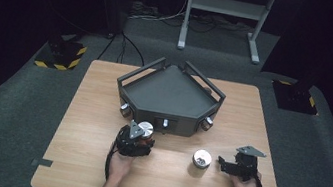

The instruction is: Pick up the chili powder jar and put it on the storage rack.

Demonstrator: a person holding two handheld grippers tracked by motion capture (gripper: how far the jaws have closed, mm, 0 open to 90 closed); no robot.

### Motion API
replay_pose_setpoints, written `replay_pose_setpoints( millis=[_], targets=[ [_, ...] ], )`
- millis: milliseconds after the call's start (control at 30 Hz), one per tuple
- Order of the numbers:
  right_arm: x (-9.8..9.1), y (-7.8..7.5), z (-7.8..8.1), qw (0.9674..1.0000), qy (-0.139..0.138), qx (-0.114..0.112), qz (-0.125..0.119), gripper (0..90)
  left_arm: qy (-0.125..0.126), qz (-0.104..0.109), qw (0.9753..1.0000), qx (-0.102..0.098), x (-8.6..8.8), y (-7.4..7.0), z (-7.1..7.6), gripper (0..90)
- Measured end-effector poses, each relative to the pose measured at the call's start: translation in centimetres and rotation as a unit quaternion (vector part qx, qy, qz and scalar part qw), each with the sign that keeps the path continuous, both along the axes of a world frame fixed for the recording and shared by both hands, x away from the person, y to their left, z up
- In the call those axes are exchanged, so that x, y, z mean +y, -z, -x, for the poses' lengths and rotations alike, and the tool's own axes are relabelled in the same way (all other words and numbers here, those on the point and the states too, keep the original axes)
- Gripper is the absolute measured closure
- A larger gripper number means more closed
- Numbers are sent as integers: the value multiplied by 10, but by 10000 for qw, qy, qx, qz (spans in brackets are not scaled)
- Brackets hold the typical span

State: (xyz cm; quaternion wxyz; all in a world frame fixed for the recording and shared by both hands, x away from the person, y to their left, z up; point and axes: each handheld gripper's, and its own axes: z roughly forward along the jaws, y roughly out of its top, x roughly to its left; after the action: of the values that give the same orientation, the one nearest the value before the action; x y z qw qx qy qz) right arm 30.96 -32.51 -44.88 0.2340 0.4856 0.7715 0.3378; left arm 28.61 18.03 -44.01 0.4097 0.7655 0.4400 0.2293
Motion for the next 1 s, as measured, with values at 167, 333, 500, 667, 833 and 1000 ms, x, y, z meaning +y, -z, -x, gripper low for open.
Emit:
replay_pose_setpoints(
  millis=[167, 333, 500, 667, 833, 1000],
  targets=[
    [0, 0, 0, 10000, 0, 0, -1, 101, 58, -3, 10000, -1, 3, -9, 2, 304],
    [0, 0, 0, 10000, 1, 1, 0, 101, 121, 26, 9999, 19, 8, -20, 1, 304],
    [0, 0, 0, 10000, 0, 0, -1, 101, 217, 29, 9997, 73, 11, -36, -2, 305],
    [0, 0, 0, 10000, -3, 2, -3, 100, 338, 31, 9994, 107, 13, -52, -6, 304],
    [0, 0, 0, 10000, -4, 3, -5, 99, 414, 111, 9990, 144, 18, -63, -11, 305],
    [0, 0, 0, 10000, -6, 4, -7, 99, 453, 111, 9988, 136, 19, -75, -14, 305]
  ],
)
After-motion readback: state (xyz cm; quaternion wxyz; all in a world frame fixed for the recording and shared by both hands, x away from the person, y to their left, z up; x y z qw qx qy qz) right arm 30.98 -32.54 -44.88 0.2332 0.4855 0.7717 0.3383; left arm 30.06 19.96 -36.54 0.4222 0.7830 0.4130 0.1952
